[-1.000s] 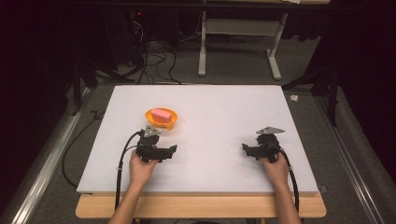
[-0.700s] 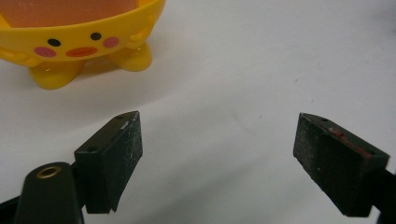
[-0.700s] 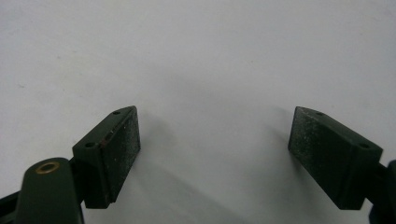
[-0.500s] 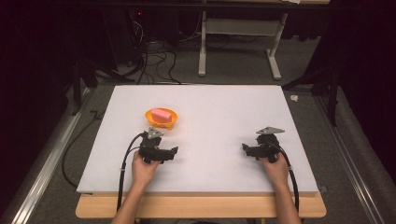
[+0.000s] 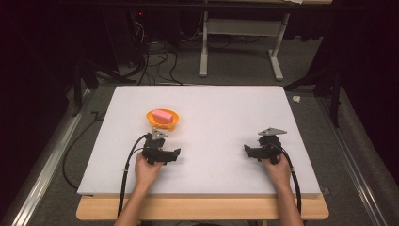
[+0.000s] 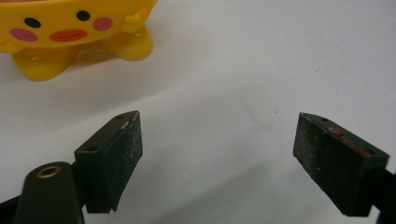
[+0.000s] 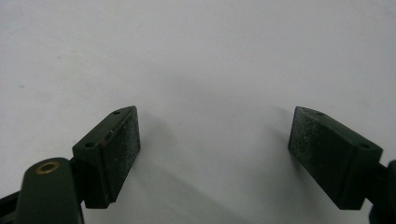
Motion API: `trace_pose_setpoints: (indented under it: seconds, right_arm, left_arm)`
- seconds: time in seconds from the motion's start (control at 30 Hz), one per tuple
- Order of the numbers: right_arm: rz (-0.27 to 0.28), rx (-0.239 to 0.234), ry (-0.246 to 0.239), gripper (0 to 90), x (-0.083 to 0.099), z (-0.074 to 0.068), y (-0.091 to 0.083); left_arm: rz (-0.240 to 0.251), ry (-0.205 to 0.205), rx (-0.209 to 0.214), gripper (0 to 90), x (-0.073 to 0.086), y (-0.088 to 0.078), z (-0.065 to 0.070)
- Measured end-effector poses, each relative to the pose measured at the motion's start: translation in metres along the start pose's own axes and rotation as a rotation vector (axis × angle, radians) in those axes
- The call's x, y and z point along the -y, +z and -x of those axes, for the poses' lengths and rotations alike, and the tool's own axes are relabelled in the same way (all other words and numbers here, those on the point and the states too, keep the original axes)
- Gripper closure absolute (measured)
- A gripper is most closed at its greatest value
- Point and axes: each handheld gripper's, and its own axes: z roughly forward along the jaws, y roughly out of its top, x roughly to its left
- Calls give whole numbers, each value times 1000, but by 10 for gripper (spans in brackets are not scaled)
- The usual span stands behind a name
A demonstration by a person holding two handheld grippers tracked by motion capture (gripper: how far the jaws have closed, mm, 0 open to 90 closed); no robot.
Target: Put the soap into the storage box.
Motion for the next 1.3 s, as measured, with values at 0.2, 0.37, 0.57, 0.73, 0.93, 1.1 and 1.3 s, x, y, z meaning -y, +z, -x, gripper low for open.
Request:
trace_pose_setpoints:
  seconds: [0.2, 0.37, 0.57, 0.73, 0.93, 1.1, 1.3]
  right_arm:
    - [0, 0, 0, 171, 0, 0, 0]
    - [0, 0, 0, 171, 0, 0, 0]
    - [0, 0, 0, 171, 0, 0, 0]
    - [0, -1, 0, 171, 0, 0, 0]
    - [0, 0, 0, 171, 0, 0, 0]
    - [2, -1, 1, 171, 0, 0, 0]
    - [2, 0, 1, 171, 0, 0, 0]
  left_arm:
    - [-5, -1, -1, 165, 1, 4, 0]
    - [-3, 3, -3, 165, 1, 6, 0]
    - [-14, 10, -8, 167, 2, 10, 0]
    - [-6, 12, -18, 167, 4, 13, 0]
    - [8, 43, -42, 173, 8, 14, 3]
    - [2, 58, -54, 167, 8, 15, 5]
    - [3, 58, -54, 167, 8, 15, 5]
